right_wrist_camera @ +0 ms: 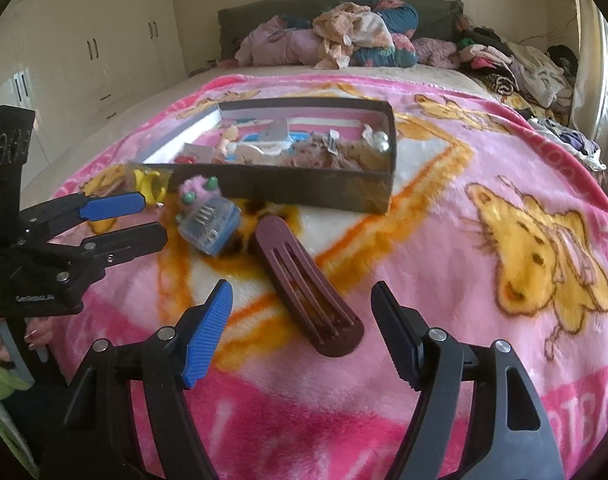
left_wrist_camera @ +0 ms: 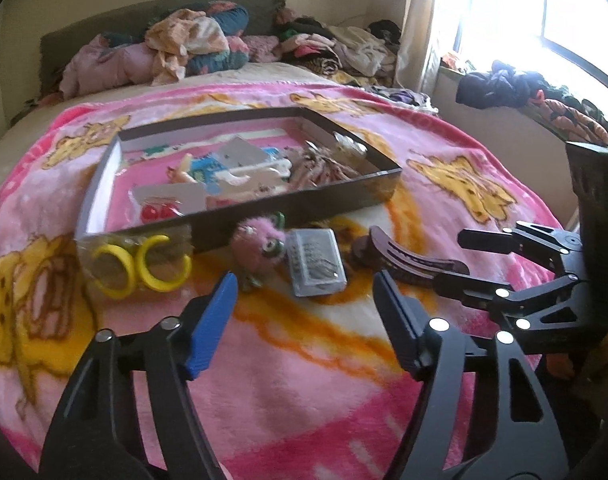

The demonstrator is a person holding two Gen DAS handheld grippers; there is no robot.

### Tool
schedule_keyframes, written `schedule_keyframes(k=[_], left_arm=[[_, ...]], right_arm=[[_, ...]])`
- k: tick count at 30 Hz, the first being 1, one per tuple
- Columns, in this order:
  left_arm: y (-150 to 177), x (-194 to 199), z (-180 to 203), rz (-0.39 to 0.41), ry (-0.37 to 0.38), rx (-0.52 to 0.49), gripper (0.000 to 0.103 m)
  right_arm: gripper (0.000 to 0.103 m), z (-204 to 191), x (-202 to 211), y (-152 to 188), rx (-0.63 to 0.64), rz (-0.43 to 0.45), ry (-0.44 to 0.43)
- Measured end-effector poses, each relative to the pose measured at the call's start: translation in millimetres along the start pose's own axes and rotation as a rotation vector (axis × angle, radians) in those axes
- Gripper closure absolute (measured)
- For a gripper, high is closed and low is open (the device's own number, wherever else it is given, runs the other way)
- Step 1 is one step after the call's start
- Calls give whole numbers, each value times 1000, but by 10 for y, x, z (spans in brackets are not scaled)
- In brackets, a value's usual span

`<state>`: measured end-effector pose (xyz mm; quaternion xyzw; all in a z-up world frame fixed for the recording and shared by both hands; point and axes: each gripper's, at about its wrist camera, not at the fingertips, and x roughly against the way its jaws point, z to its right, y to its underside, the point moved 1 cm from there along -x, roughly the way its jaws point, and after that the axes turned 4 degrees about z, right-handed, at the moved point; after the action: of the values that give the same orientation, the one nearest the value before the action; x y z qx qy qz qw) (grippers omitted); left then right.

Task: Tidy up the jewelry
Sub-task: 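Grasp the brown claw clip with the right tool while the left grasps the clear earring box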

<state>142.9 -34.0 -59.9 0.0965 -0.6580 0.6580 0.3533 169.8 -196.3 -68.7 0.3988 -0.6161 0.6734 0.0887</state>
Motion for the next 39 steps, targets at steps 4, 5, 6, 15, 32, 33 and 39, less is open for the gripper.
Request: schedule_keyframes(k=[4,5,6,15,32,33,39], left_arm=[[40,-105,37,-27,20,5,53],[48,-130,45,-32,22,5,53],[56,-158,54,-37,22,5,54],[77,-322,102,-66,33,26,58],[26,-498,142,-85,-24,68,77],[28,-496,146,-84,-25,64,77],[39,-463,155,-77,5,65,78]], right_arm=[[34,55,-124,36,9,-34,9],[34,67,-150,41,10,-40,15],[34,83,-184,42,9,-48,13],[40,123,-390,-20,29,-69,19],[74,242,-437,-71,-7,-52,28],[74,257,-424,-74,-17,-48,27],[74,309,-330,-66,-68,-24,10]])
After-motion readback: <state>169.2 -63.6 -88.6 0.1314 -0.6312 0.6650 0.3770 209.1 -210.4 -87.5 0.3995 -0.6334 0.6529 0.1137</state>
